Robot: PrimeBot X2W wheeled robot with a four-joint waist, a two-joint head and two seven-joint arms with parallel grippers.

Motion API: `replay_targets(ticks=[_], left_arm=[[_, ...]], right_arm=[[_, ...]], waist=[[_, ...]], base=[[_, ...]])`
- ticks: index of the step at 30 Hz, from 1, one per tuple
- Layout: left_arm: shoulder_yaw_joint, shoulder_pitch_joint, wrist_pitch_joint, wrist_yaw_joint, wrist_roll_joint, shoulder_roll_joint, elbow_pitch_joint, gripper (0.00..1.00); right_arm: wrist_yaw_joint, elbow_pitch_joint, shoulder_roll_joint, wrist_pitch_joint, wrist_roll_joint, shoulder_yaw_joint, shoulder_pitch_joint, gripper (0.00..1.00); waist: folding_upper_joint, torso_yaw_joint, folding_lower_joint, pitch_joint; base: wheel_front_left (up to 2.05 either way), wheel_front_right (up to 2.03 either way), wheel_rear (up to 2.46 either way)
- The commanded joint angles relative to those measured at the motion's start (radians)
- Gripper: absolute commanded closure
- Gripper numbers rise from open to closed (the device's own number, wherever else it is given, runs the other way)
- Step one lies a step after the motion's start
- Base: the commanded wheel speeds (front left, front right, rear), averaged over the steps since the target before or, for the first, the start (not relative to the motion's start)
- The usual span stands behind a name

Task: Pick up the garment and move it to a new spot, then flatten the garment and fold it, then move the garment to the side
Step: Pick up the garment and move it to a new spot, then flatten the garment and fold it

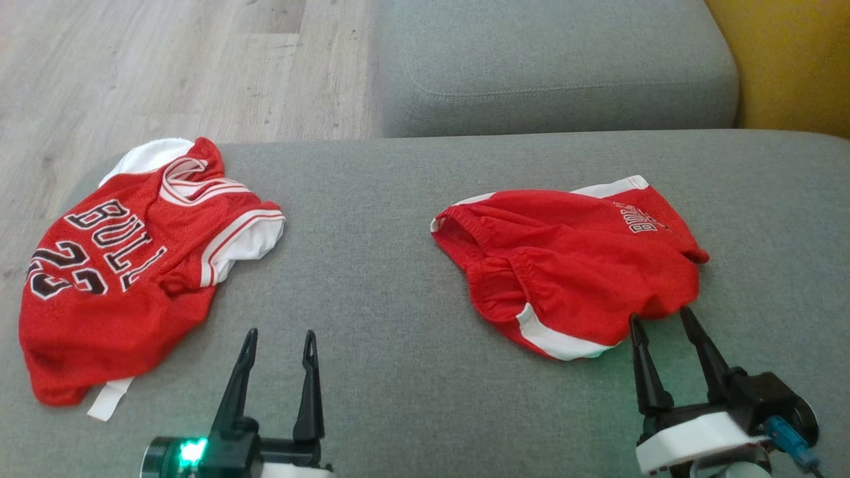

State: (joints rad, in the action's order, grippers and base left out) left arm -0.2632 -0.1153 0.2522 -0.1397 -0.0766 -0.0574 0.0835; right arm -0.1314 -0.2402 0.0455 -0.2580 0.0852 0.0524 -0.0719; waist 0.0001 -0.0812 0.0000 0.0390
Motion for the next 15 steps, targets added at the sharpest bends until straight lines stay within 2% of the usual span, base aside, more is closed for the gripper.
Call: replay_targets(ticks=[1, 15], left_arm=[[0.022, 0.056, 0.009, 0.001, 0.007, 0.007, -0.028, 0.00], [0.003, 0.058, 0.009, -0.005, 0.002, 0.007, -0.015, 0.00]], right_arm=[[0.001, 0.028, 0.005, -0.004, 0.000, 0.018, 0.038, 0.00], [0.001, 0.021, 0.005, -0.004, 0.005, 0.020, 0.034, 0.00]], waist=[[-0.0001, 0.001, 0.0000, -0.001], [-0.0001, 0.007, 0.0000, 0.004]], base=[[0.00, 0.00, 0.00], [0.00, 0.00, 0.00]])
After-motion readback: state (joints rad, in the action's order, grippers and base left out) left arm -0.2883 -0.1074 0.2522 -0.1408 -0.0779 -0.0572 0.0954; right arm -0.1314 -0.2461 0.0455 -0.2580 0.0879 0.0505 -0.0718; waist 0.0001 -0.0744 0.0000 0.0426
